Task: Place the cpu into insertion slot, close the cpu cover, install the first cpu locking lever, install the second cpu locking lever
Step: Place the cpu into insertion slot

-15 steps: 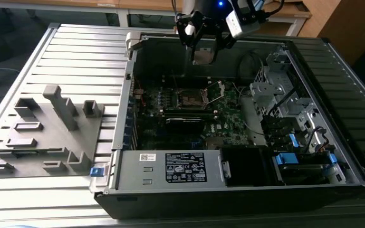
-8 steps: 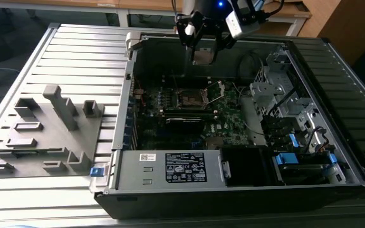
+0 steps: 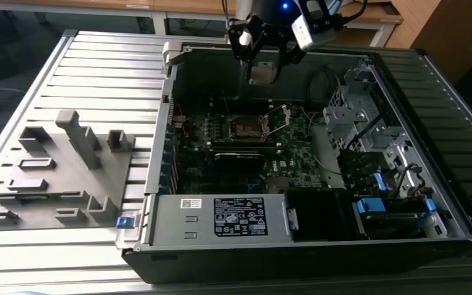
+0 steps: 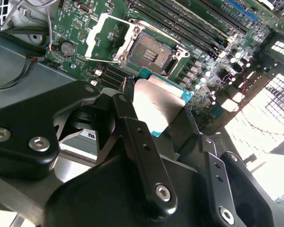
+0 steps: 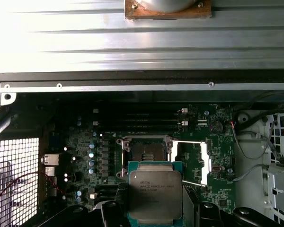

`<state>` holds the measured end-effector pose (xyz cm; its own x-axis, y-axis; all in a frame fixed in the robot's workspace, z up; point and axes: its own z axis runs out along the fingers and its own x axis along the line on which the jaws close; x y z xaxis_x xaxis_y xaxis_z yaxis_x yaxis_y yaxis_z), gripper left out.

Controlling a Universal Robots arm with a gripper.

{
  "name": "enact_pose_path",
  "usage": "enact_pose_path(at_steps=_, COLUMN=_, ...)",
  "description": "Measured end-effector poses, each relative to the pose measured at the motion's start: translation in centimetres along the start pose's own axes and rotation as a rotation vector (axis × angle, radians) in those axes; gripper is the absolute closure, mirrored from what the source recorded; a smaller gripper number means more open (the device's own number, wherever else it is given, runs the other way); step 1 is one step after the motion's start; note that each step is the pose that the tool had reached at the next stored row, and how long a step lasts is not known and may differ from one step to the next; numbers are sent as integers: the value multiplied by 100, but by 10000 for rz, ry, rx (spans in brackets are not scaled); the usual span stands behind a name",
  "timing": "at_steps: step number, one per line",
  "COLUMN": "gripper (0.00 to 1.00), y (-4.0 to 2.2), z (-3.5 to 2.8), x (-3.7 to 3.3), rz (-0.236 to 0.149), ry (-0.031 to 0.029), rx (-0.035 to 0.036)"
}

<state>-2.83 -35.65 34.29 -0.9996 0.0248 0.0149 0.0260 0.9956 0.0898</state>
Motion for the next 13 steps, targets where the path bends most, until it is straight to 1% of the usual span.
enact_pose_path(at_steps=13, gripper=46, y=-2, z=19, x=0, rz=0, ry=-2, rx=4)
